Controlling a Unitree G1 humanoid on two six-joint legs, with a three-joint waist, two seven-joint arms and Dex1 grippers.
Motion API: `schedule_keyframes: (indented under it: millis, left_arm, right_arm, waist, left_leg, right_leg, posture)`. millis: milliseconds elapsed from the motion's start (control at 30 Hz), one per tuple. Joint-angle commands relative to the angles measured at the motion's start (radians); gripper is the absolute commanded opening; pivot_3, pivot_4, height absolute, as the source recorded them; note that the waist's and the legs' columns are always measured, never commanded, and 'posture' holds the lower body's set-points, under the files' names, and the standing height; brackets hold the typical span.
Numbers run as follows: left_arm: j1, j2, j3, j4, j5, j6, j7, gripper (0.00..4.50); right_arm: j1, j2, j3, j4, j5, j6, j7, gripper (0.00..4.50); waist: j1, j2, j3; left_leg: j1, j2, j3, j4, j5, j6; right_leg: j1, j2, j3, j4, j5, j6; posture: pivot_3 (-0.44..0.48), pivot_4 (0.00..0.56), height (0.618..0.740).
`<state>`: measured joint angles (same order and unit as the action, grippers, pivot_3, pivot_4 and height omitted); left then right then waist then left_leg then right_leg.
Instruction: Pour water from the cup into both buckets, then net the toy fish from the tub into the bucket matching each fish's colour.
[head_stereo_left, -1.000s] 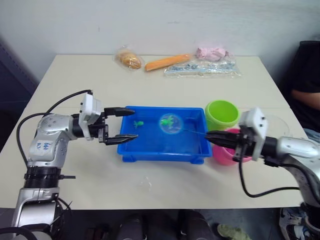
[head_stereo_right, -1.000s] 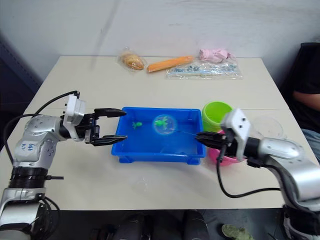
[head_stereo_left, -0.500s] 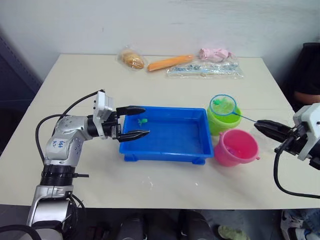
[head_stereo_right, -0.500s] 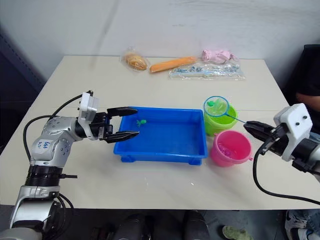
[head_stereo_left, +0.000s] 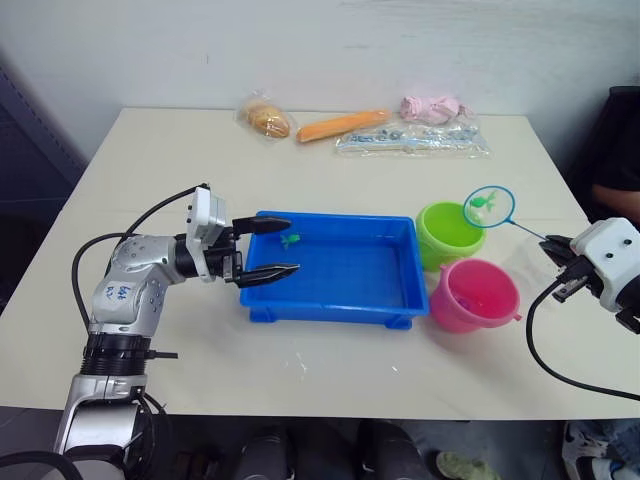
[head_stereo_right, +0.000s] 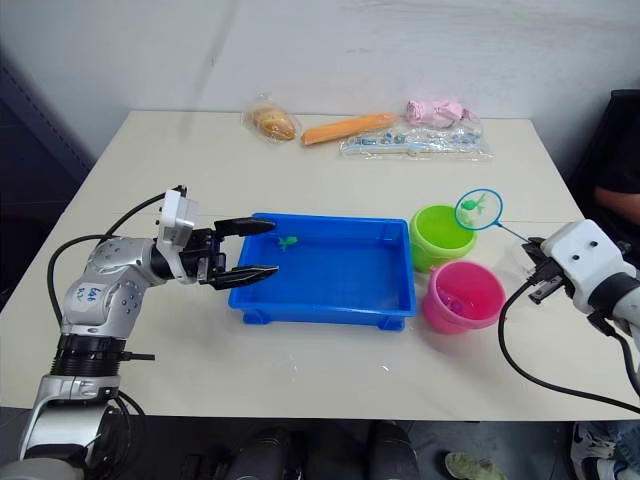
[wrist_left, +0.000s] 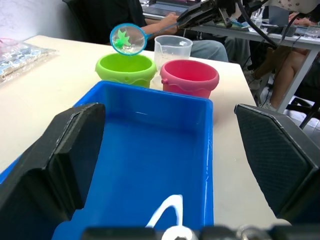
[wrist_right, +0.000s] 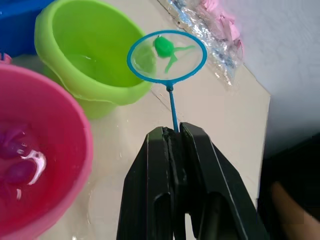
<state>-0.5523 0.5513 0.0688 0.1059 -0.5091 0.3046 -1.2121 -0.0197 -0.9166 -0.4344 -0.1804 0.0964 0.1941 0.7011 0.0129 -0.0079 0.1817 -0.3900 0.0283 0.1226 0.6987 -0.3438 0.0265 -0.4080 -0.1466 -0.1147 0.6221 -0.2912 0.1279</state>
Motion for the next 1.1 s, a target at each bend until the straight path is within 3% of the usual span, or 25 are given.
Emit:
schedule_keyframes:
  millis: [33,333,467,800,900,1100]
  left_arm:
    - [0.001,0.01,0.022,-0.037,-0.011,-0.028,0.004,4.45]
    - [-0.001,0.009,0.021,-0.024,-0.003,-0.06,0.01,4.45]
    - [-0.002,0.001,0.026,-0.019,0.003,-0.095,0.028,4.45]
    - [0.0,0.003,0.021,-0.008,0.009,-0.124,0.044,4.45]
    - [-0.003,0.001,0.02,-0.002,0.01,-0.13,0.05,4.45]
    - [0.022,0.031,0.051,0.024,0.001,-0.122,0.056,4.45]
  right_arm:
    - [0.023,-0.06,0.019,0.042,-0.143,-0.212,-0.051,0.0]
    - [0.055,-0.094,0.062,0.143,-0.336,-0.516,-0.166,0.0]
    - [0.051,-0.116,0.071,0.195,-0.532,-0.669,-0.351,0.0]
    - [0.057,-0.124,0.1,0.254,-0.696,-0.79,-0.543,0.0]
    - [0.055,-0.111,0.101,0.258,-0.665,-0.799,-0.547,0.0]
    - [-0.023,0.001,0.11,0.103,-0.083,-0.584,-0.278,0.0]
  waist:
    - [0.0,0.0,0.0]
    - [-0.005,0.0,0.0]
    - [-0.01,0.0,0.0]
    - [-0.016,0.0,0.0]
    - [-0.016,0.0,0.0]
    - [-0.017,0.0,0.0]
  left_leg:
    - [0.0,0.0,0.0,0.0,0.0,0.0]
    - [0.001,0.001,0.0,0.0,0.0,-0.001]
    - [0.001,0.002,0.0,0.0,0.0,-0.001]
    - [0.001,0.003,0.0,0.0,0.001,-0.001]
    - [0.001,0.003,0.0,0.0,0.001,-0.001]
    - [0.002,0.003,-0.001,0.0,0.001,-0.001]
  right_leg:
    - [0.0,0.0,0.0,0.0,0.0,0.0]
    - [0.0,0.0,0.0,0.0,0.0,0.0]
    - [0.0,0.0,0.001,0.0,0.0,0.0]
    - [0.0,0.0,0.001,0.0,0.0,0.0]
    - [0.0,0.0,0.001,0.0,0.0,0.0]
    - [0.002,0.001,0.0,0.0,0.0,0.0]
  posture:
    - [0.0,0.15,0.74]
    - [0.0,0.15,0.74]
    - [0.0,0.15,0.74]
    - [0.0,0.15,0.74]
    - [0.0,0.15,0.74]
    - [0.0,0.15,0.74]
